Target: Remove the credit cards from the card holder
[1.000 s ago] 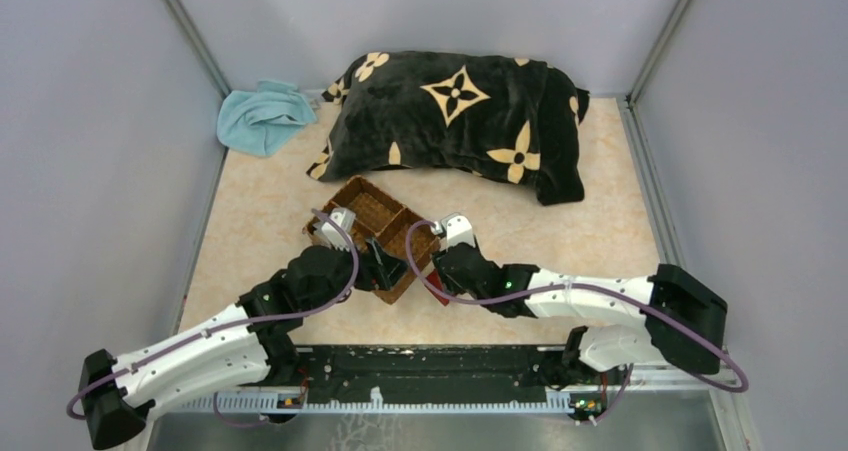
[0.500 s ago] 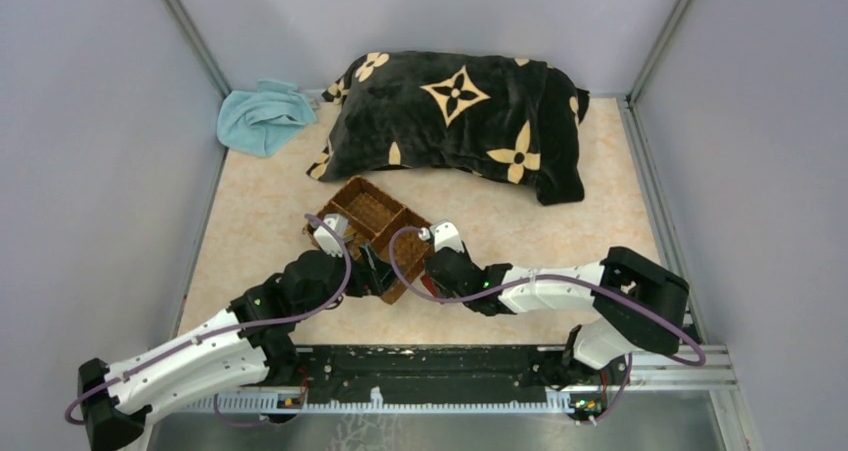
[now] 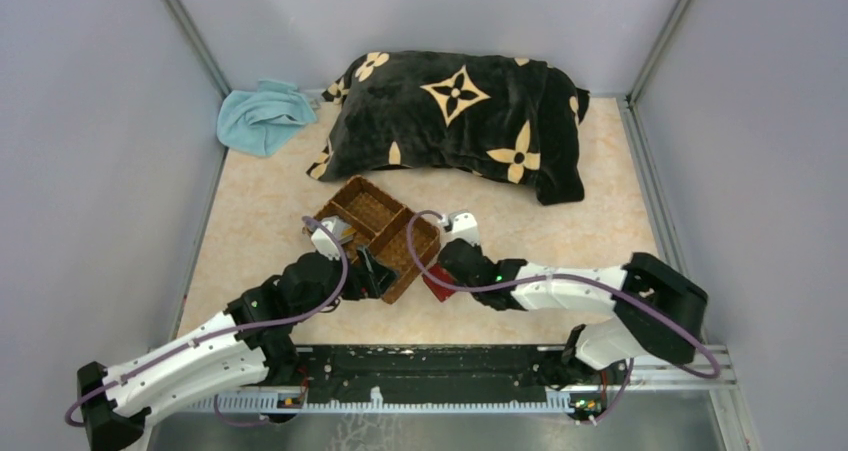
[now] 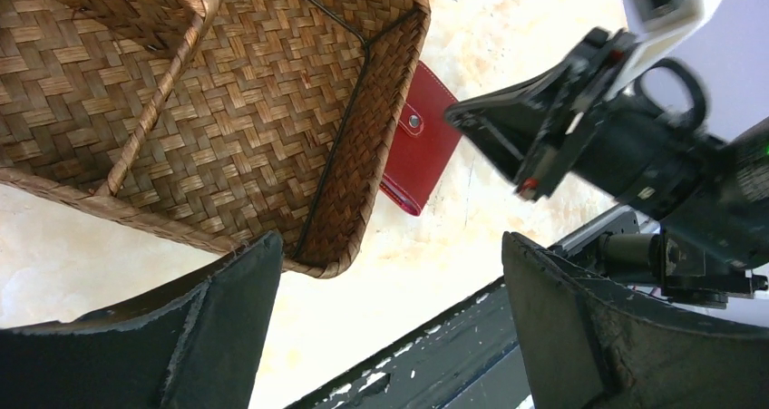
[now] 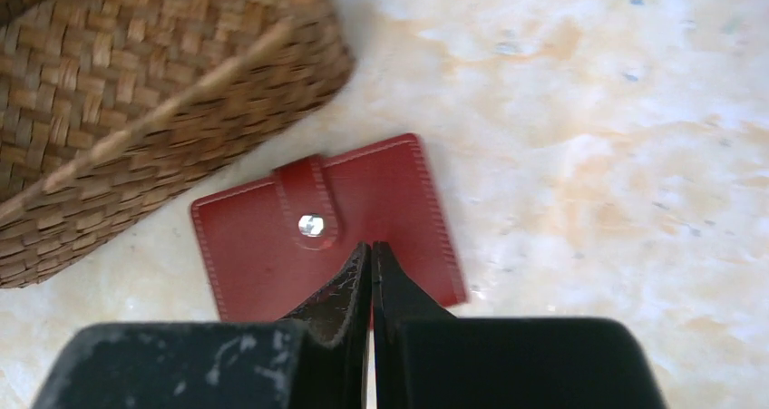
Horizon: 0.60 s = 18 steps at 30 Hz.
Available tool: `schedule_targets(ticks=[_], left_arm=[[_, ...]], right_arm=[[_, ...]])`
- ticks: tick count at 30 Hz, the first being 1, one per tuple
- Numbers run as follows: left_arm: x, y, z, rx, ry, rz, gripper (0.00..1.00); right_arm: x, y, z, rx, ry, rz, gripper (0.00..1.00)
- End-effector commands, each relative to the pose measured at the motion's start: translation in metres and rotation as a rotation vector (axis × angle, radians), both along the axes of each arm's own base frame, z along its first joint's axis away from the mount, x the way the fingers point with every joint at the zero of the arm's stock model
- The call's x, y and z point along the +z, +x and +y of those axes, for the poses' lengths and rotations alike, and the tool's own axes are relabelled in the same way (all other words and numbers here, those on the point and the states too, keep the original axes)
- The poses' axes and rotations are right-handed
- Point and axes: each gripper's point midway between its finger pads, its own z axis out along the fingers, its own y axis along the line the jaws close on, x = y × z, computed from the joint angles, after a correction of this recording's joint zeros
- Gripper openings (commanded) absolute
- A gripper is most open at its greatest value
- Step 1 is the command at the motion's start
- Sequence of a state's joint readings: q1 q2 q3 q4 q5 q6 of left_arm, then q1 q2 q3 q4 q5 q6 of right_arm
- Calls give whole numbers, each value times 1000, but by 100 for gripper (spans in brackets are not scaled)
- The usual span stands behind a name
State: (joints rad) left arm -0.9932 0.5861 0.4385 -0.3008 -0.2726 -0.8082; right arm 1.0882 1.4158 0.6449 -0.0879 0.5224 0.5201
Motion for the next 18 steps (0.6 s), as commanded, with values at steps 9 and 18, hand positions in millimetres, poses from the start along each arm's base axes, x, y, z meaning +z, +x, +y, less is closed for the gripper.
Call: schedule_targets(ticks=[9, 18], left_arm=[[-3, 1, -5, -8, -17, -11, 99], [3, -5, 0, -10, -27, 5, 99]], right_arm=[[47, 16, 14, 107, 95, -107, 45], [14, 12, 43, 181, 64, -44, 41]])
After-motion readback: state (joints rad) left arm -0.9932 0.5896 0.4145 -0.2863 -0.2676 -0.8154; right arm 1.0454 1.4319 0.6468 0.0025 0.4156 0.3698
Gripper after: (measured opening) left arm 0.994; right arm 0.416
